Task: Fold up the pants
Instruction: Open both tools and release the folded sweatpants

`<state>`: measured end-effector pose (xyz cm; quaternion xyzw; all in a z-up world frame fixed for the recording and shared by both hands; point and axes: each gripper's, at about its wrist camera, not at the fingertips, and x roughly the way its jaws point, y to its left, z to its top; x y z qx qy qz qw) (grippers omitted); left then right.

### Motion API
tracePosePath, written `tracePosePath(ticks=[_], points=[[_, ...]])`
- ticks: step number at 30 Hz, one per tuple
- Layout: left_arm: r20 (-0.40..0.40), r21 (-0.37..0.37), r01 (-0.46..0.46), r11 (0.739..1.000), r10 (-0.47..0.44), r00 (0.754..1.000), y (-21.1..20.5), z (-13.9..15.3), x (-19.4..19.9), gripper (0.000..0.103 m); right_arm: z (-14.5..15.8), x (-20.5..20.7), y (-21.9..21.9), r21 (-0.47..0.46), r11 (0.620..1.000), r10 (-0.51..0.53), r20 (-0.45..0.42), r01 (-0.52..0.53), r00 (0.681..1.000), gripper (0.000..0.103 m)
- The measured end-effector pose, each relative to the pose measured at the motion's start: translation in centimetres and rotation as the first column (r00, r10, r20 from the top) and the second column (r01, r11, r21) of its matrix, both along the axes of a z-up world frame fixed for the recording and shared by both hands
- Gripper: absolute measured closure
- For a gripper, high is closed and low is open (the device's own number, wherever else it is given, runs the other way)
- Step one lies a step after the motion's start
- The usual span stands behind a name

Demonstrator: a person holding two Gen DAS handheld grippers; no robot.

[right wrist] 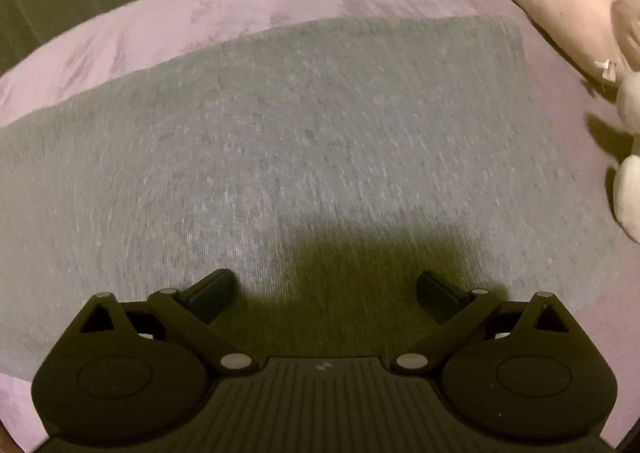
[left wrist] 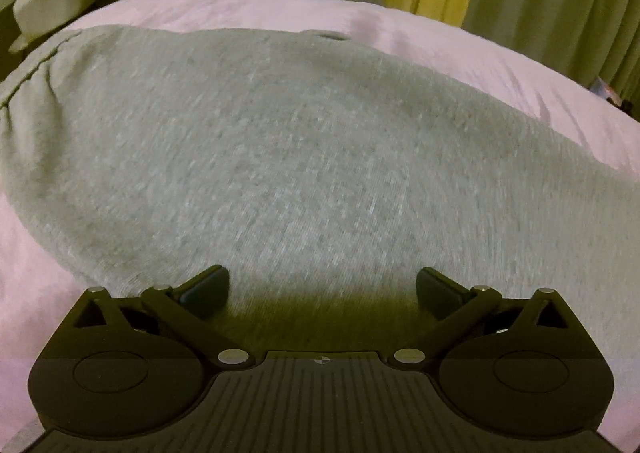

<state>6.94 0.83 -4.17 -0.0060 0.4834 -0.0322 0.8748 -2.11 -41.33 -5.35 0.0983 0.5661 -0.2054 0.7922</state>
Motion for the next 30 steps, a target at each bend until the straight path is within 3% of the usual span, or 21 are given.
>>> tracePosePath(ticks=[4,9,11,12,14,15,17,19,21,22,24,26,30], points=[[0.0,0.0,0.0,1.0,0.0,1.0,0.0,-0.1,0.3,0.0,-0.4,0.0,0.9,-0.03,0.999,0.022,-0.022,-0.023,1.0,0.004],[-0.002,-0.014,-0.003,1.0,0.003,1.0,0.2,0.1,0.2,0.0,-0.3,0.2,-1.3,0.047,0.998,0.049,-0.009,-0.049,0.999,0.004],[-0.001,-0.02,-0.003,1.0,0.003,1.0,0.3,0.1,0.2,0.0,-0.1,0.1,-3.2,-0.073,0.996,0.051,-0.013,-0.051,0.999,0.004],[-0.001,-0.025,-0.005,1.0,0.005,1.0,0.3,0.1,0.3,0.0,-0.1,-0.1,-4.5,-0.173,0.985,-0.013,-0.036,0.006,0.999,0.004],[-0.001,-0.038,-0.012,0.999,0.012,1.0,0.5,0.1,0.3,0.0,0.2,-1.0,-8.1,-0.367,0.914,-0.218,-0.085,0.173,0.972,0.004],[-0.001,-0.044,-0.018,0.999,0.018,1.0,0.6,0.1,0.4,0.0,0.9,-1.5,-9.0,-0.406,0.887,-0.27,-0.075,0.218,0.96,0.004],[0.004,-0.051,-0.031,0.998,0.031,1.0,0.7,0.2,0.5,0.0,2.7,-2.9,-9.2,-0.369,0.891,-0.281,0.007,0.264,0.96,0.004],[0.017,-0.053,-0.04,0.998,0.041,0.999,0.8,0.5,0.3,0.0,3.2,-3.9,-8.2,-0.237,0.937,-0.246,0.079,0.258,0.966,0.004],[0.051,-0.069,-0.027,0.997,0.031,0.998,1.0,1.4,0.0,0.0,2.7,-3.9,-6.6,-0.146,0.963,-0.213,0.099,0.226,0.972,0.004],[0.083,-0.075,-0.016,0.997,0.022,0.996,1.1,2.1,-0.2,0.0,2.4,-3.7,-5.6,-0.137,0.972,-0.18,0.091,0.192,0.979,0.004],[0.165,-0.051,-0.015,0.999,0.023,0.986,1.3,3.7,-0.4,0.0,2.7,-3.0,-3.9,-0.227,0.965,-0.114,0.076,0.129,0.991,0.004],[0.213,-0.045,-0.008,0.999,0.017,0.977,1.6,5.0,0.3,0.0,2.8,-2.4,-3.2,-0.242,0.967,-0.057,0.075,0.074,0.996,0.004],[0.184,-0.091,-0.022,0.996,0.038,0.982,2.5,5.7,3.7,0.0,1.2,-1.3,-2.0,-0.238,0.971,0.019,-0.01,-0.021,1.0,0.004]])
